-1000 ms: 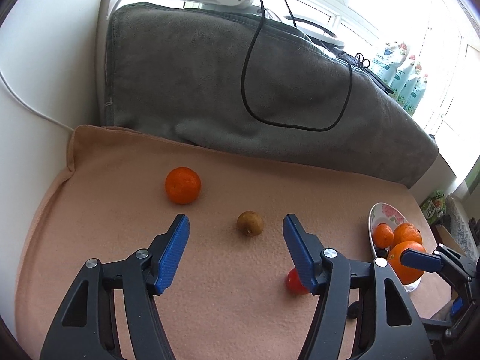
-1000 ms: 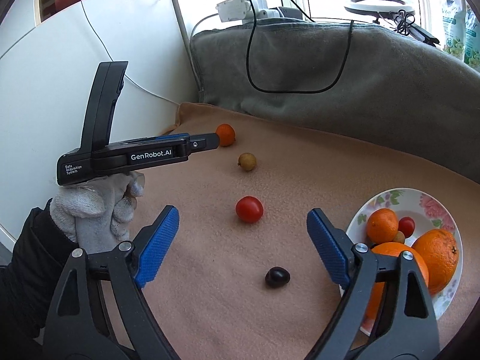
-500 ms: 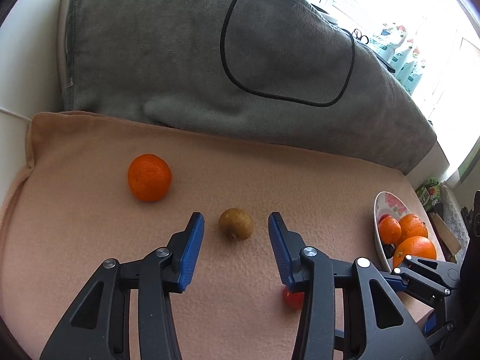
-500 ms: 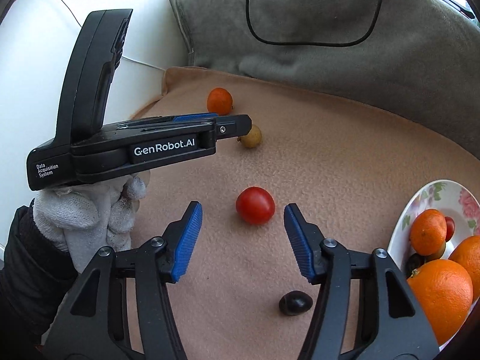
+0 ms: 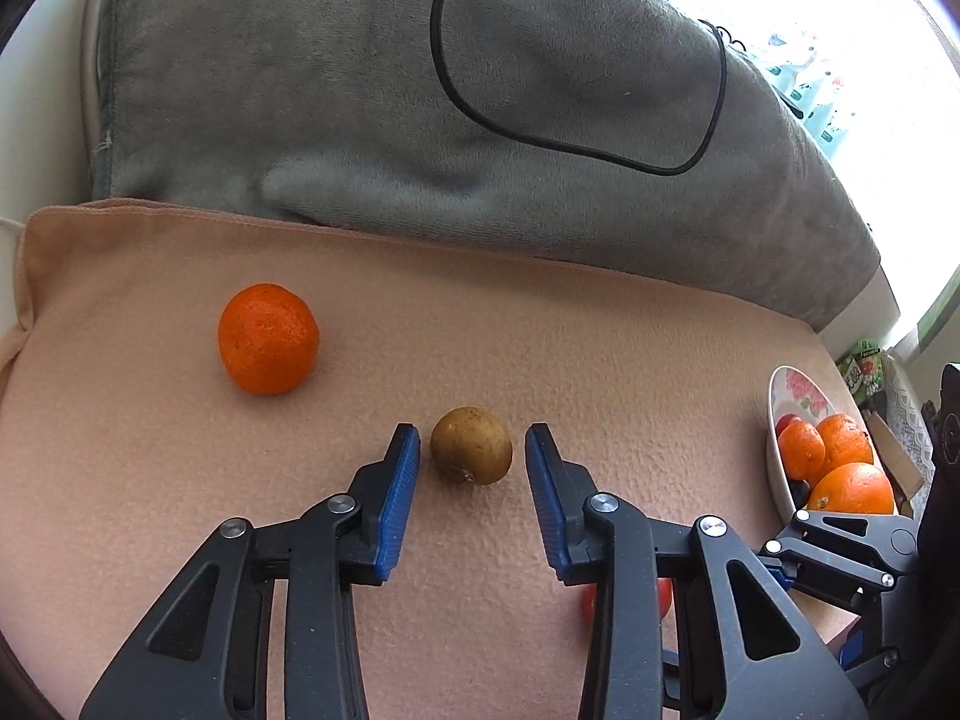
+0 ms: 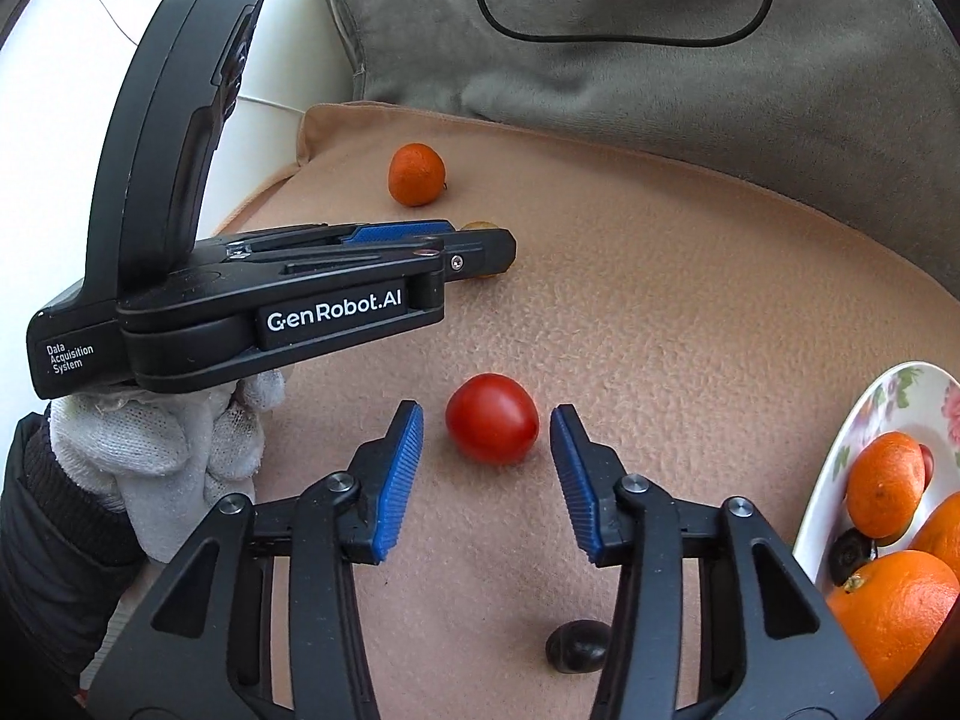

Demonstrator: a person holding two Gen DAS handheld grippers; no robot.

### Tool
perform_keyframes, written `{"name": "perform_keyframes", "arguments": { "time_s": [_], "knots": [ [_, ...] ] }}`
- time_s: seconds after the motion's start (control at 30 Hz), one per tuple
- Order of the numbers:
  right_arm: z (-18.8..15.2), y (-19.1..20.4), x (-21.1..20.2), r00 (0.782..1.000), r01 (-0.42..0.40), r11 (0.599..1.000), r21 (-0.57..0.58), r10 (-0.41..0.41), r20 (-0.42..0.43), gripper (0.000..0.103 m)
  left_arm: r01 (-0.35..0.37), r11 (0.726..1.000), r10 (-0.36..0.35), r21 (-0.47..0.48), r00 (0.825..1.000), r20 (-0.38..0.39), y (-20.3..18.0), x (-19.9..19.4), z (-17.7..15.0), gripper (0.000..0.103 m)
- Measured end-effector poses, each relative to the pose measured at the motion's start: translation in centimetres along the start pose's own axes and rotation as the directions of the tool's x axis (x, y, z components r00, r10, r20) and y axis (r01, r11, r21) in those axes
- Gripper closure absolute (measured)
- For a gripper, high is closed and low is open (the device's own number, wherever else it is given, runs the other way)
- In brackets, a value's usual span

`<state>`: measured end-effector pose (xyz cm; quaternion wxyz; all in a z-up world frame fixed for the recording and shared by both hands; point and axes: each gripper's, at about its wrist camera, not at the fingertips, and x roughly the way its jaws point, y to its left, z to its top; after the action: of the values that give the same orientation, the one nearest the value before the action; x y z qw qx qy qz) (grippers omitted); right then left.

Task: Organize fruits
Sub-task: 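Grasp the larger red tomato with the right gripper while the left grasps a brown round fruit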

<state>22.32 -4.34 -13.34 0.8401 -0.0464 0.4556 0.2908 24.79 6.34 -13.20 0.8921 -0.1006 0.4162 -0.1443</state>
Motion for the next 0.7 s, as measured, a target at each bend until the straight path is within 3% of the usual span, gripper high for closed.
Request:
{"name": "perform_keyframes", "arguments": {
  "time_s": [0.23,0.3,0.7],
  "knots": [
    [0.04,-0.01,0.32,1.000,0.008,1.000,0.000,-0.008,-0.006,0.063,-0.005,1.000,0.005,0.009,1.000,-0.006,-0.27,0.35,0.01,0.076],
    [0.10,-0.10,0.48,1.000,0.009,1.000,0.002,-0.009,-0.011,0.068,-0.003,1.000,0.003,0.006,1.000,-0.005,-0.17,0.36,-0.01,0.076],
    [-0.20,0.04,-0.14,1.000,0.004,1.000,0.000,-0.004,0.010,0.068,-0.006,1.000,0.006,0.003,1.000,0.010,-0.28,0.10,-0.04,0.076]
  ]
}}
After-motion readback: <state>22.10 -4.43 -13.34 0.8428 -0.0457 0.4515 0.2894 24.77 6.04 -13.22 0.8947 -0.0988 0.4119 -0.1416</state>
